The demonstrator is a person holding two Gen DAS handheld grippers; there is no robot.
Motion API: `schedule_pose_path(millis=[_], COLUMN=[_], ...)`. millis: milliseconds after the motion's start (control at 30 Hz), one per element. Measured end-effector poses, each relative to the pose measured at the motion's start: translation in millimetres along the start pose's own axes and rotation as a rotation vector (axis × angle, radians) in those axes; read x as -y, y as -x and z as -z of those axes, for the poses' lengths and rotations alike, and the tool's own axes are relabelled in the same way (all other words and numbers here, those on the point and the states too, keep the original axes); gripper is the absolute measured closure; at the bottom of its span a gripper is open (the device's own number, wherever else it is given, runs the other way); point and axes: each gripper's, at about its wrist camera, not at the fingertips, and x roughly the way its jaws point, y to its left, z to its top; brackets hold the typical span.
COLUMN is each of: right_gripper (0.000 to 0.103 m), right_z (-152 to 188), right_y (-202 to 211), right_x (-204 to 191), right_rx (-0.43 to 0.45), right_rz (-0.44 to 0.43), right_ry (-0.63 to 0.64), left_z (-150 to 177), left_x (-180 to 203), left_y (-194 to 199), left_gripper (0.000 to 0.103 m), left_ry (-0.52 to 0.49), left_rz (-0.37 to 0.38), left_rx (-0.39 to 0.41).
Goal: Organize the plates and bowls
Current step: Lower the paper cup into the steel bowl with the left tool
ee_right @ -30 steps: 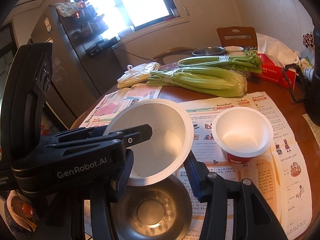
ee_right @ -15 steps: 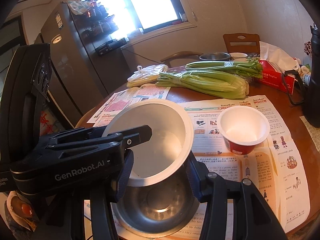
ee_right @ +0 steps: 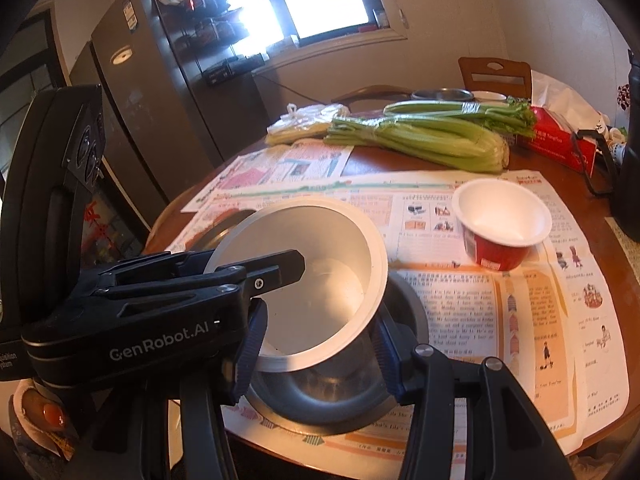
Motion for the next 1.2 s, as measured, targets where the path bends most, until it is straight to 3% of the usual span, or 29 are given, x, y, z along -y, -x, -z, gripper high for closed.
schedule_pose_path(millis=[1200], right_gripper=[0.051], right_z=[18], right_y=[-28], right_x=[13], right_rx=[-0.089], right_rz=[0.028], right_ry=[0.003], left_z=[18], left_x=[-1], left_y=[-36], left_gripper=[0.059], left_ry=[0.013], left_rz=[-0.037], left_rx=[-0.071])
